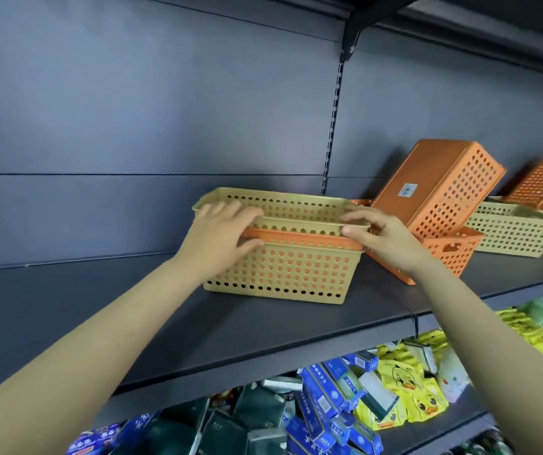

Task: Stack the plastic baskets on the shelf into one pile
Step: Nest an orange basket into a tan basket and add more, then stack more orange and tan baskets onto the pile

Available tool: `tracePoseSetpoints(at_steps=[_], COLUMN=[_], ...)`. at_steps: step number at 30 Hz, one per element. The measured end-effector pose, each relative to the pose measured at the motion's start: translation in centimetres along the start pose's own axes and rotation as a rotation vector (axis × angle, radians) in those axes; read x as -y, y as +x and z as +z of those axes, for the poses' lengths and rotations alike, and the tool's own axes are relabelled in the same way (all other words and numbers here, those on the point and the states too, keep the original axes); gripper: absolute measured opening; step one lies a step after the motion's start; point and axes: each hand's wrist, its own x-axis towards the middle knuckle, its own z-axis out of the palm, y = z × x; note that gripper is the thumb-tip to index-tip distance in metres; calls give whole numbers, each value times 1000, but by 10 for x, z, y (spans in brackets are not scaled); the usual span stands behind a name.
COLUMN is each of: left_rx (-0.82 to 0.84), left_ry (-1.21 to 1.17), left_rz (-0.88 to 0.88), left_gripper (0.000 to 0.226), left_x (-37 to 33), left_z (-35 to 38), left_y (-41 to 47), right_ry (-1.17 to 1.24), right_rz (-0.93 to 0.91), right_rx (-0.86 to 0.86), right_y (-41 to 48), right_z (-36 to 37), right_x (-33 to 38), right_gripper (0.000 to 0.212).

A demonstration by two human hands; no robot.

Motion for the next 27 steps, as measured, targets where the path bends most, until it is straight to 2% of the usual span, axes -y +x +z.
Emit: tracePoseSetpoints(at_steps=[6,13,17,20,24,27], left_rx=[26,112,105,54,8,-6], left_ry=[74,141,108,109,143,180], left_rz=[-48,-152,-138,-170,-260,-288], left_gripper=[53,56,49,42,42,42], left_x=[-22,-83,-135,-164,-181,-193], left_z=[7,16,36,54,73,80], left_y=[16,54,84,104,121,132], right_ry=[-52,-124,-363,-465,-383,-231], right_rz=[41,-23,1,189,355,351], right_rx=[-60,-468,-605,-580,-465,-384], right_y=[2,18,32,44,63,74], right_z=[-17,-77,-126,-159,-192,-202], right_x=[-11,-45,-87,-113,-144,-160], right_gripper=[48,47,63,79,100,92])
